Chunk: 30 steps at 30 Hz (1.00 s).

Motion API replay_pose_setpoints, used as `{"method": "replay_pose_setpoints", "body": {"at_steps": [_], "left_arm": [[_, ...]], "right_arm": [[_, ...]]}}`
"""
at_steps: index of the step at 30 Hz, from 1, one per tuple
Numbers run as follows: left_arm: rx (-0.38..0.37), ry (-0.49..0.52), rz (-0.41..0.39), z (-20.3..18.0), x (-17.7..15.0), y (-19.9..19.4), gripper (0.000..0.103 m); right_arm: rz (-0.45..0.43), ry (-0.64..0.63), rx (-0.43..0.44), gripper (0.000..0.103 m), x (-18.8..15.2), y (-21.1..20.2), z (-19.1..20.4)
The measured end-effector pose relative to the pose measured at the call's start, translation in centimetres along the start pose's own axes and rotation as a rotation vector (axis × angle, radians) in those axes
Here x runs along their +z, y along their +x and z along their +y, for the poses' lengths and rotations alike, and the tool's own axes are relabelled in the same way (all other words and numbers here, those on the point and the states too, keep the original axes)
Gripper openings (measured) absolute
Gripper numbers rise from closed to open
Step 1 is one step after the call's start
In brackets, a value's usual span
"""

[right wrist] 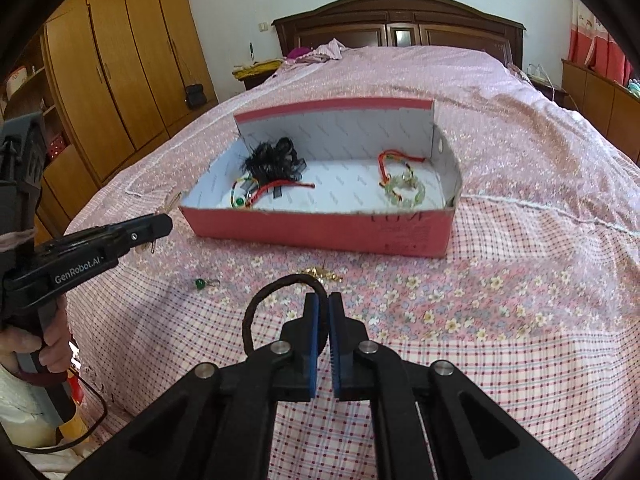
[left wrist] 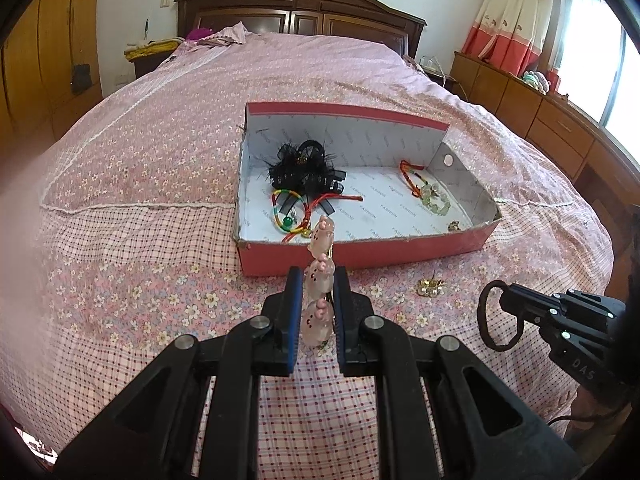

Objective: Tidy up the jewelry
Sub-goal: 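Carry the pendant and hair tie with both tools into the pink shoebox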

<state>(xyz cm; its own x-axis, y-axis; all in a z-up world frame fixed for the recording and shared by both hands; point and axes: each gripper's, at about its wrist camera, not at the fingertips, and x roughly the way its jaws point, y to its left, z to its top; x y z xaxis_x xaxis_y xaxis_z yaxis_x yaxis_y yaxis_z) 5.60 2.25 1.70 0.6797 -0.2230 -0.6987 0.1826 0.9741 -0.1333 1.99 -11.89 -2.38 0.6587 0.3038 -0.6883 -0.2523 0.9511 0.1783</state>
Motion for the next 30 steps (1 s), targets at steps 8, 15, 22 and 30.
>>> {"method": "replay_pose_setpoints", "body": {"at_steps": [8,15,22,30], "left_arm": [[-0.001,0.008,-0.027,0.0,1.5,-0.2,0.006],[-0.001,0.015,-0.035,-0.2,3.1,0.6,0.006],[-0.003,0.023,-0.035,-0.4,4.6,1.7,0.006],[-0.007,0.024,-0.017,-0.6,5.7,3.9,0.006]], "right_arm": [[-0.04,0.005,-0.001,0.006,2.0,-0.8,-0.6],[-0.073,0.003,-0.013,0.006,4.0,-0.9,-1.2],[-0.09,0.007,-0.025,0.006,5.9,-0.3,-2.1],[-0.092,0.026,-0.033,0.006,8.0,1.4,-3.3]]}}
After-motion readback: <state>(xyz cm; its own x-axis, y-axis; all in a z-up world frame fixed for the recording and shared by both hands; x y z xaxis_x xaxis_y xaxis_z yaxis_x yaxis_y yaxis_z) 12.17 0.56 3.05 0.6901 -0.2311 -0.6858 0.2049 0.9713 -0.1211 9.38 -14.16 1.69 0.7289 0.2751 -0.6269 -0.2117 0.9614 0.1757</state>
